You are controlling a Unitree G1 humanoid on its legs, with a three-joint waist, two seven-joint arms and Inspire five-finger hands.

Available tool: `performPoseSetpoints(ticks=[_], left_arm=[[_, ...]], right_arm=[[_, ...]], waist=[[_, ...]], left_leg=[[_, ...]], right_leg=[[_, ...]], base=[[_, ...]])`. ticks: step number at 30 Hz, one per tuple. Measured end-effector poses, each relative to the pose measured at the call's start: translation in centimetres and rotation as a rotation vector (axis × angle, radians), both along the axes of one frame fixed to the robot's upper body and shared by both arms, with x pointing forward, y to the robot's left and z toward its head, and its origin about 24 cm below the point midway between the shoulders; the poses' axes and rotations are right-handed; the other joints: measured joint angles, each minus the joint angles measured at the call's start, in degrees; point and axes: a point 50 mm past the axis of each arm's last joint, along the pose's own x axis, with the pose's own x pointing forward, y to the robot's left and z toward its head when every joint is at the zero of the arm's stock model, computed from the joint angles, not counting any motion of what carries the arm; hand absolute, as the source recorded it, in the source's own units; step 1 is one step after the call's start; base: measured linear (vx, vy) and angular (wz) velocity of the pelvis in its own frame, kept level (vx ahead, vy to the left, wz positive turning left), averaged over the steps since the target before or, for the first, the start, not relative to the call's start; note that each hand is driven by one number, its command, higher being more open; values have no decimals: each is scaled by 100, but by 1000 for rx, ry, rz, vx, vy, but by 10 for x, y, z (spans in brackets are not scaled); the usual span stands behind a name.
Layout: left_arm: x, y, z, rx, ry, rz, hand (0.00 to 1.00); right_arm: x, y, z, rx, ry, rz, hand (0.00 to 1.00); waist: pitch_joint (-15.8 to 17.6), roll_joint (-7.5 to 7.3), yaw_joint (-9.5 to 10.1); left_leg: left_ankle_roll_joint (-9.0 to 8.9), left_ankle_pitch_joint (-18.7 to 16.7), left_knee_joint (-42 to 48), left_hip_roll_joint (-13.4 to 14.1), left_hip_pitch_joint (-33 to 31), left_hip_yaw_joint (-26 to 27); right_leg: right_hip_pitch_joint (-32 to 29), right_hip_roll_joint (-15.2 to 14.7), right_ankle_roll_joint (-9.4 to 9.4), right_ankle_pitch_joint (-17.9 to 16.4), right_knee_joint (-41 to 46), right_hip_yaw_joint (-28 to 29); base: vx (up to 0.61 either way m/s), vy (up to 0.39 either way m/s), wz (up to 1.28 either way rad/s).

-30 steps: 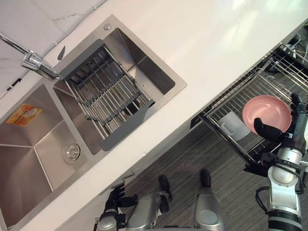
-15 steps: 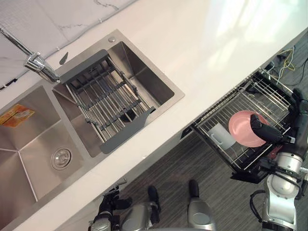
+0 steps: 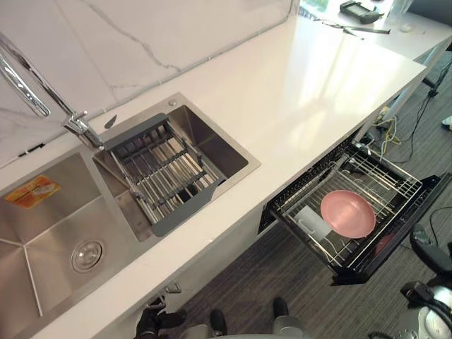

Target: Walk over to the sink, pick up the cup, carry it to the dishwasher, place the cup inside the dishwasher, then close the dishwasher door

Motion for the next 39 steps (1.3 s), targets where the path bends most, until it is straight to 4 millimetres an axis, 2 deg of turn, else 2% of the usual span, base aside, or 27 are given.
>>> performPoseSetpoints(ticks=[8, 12, 16, 21, 29, 33, 39], left_arm=[[-10, 0, -1, 4, 18, 45, 90], [-12, -1, -2, 4, 21, 46, 90], [-8, -2, -1, -3, 8, 36, 90], [-1, -5, 0, -22, -22, 24, 90], [10, -12, 1, -40, -51, -2, 90], [15, -8, 4, -33, -78, -8, 90], [20, -3, 5, -16, -84, -54, 90]], right_arm=[[-14, -3, -24, 145, -24, -66, 90], [-14, -1, -38, 239, -56, -81, 90], [-5, -2, -46, 323, -124, -83, 90], [12, -7, -43, 348, -191, -51, 90], [41, -5, -41, 385, -218, 41, 90], [48, -7, -39, 376, -218, 72, 90], [62, -1, -34, 348, -173, 175, 90]], waist=[[-10, 12, 25], [-34, 54, 69], [-3, 94, 154], [196, 134, 188], [404, 314, 259], [510, 328, 275], [639, 251, 207]], left_leg=[[-77, -71, 14, 125, 4, 260], [-98, -85, 12, 152, -36, 267], [-98, -85, 12, 150, -55, 259], [-96, -83, 28, 131, -97, 184], [-103, -75, 17, 130, -180, 4], [-102, -72, 19, 103, -181, -55], [-102, -29, 29, 82, -232, -139]], right_leg=[[-209, 120, -51, -80, 181, 239], [-268, 150, -76, -108, 208, 242], [-292, 149, -83, -124, 244, 233], [-359, 122, -77, -236, 413, 177], [-393, 120, -68, -319, 478, 4], [-359, 116, -69, -320, 478, -65], [-355, 101, -68, -319, 463, -141]], base=[[0, -12, -17], [9, -6, -1], [-4, 1, 1], [-31, 1, 8], [21, -7, 11], [15, 3, 8], [-34, 2, 7]])
